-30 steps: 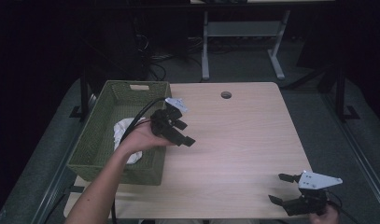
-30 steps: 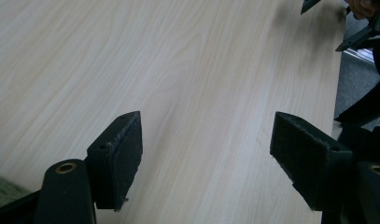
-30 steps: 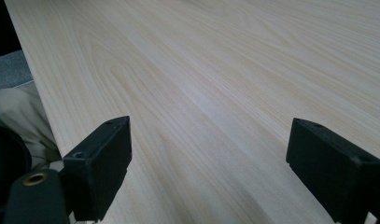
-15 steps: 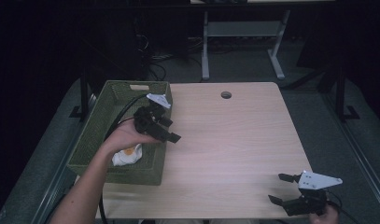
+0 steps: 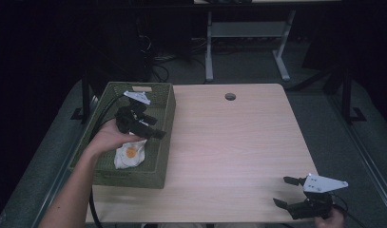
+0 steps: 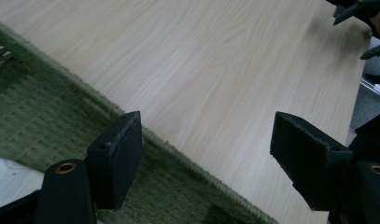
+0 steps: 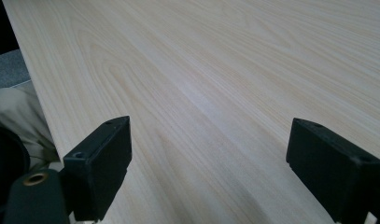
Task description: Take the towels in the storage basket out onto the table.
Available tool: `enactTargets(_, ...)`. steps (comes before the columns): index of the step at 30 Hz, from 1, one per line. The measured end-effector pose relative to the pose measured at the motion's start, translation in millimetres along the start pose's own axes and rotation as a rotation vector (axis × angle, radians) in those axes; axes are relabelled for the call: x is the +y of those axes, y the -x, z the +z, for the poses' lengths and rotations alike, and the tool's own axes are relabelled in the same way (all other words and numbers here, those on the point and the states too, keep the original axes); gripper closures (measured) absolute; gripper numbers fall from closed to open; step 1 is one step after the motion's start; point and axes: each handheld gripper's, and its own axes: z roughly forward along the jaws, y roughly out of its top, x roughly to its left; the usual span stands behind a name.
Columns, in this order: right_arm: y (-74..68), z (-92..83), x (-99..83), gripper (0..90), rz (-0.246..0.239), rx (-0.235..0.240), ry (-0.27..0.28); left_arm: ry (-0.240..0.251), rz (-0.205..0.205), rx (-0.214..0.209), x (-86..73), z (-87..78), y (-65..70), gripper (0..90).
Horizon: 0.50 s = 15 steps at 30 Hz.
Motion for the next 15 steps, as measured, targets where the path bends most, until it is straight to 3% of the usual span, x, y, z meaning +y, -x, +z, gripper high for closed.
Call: enactTargets(15, 0.1, 0.2, 0.0, 13.9, -0.001, 0.001, 0.0, -0.016, -0.126, 0.11, -32.7, -11.3, -31.9, 24.4)
